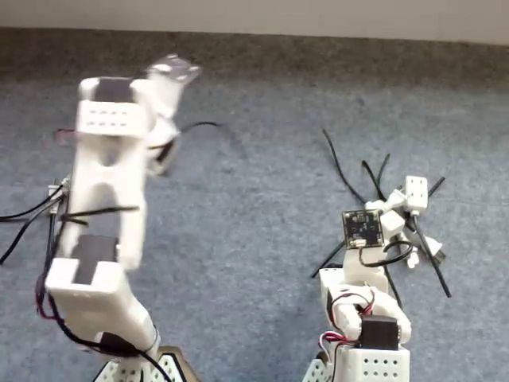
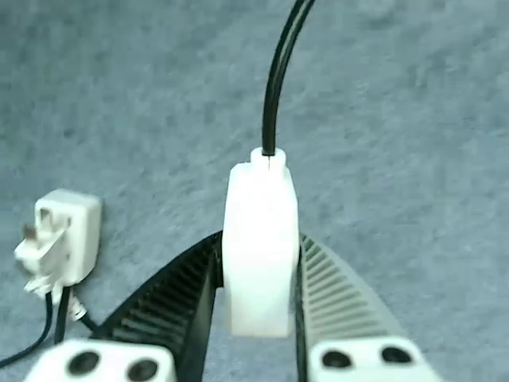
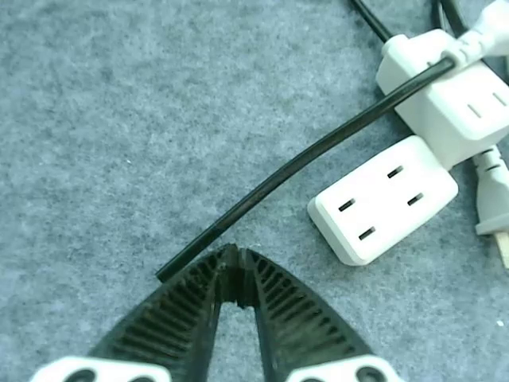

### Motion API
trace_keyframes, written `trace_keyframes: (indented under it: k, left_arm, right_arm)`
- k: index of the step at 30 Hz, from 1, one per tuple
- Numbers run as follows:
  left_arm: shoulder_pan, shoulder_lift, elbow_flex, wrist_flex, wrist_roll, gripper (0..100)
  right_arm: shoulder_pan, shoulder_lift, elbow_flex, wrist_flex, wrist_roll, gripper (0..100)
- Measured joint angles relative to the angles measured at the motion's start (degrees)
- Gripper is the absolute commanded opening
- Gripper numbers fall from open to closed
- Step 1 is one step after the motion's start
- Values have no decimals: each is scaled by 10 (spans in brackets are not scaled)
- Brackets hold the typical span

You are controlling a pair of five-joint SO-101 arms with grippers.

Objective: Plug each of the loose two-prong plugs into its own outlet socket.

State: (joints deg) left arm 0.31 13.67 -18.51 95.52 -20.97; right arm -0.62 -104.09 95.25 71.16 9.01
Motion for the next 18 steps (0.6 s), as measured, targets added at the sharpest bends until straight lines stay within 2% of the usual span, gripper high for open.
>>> trace_keyframes:
  k: [5,8,13,18]
  left_arm:
    - [132,54,-18,-5,94,6]
    - [181,130,-18,-16,145,6]
    - [184,229,-18,-44,174,7]
    - [177,234,-22,-51,175,37]
  right_arm:
    - [0,0,0,0,0,6]
    - [0,0,0,0,0,6]
    - [0,0,0,0,0,6]
    - [0,0,0,0,0,6]
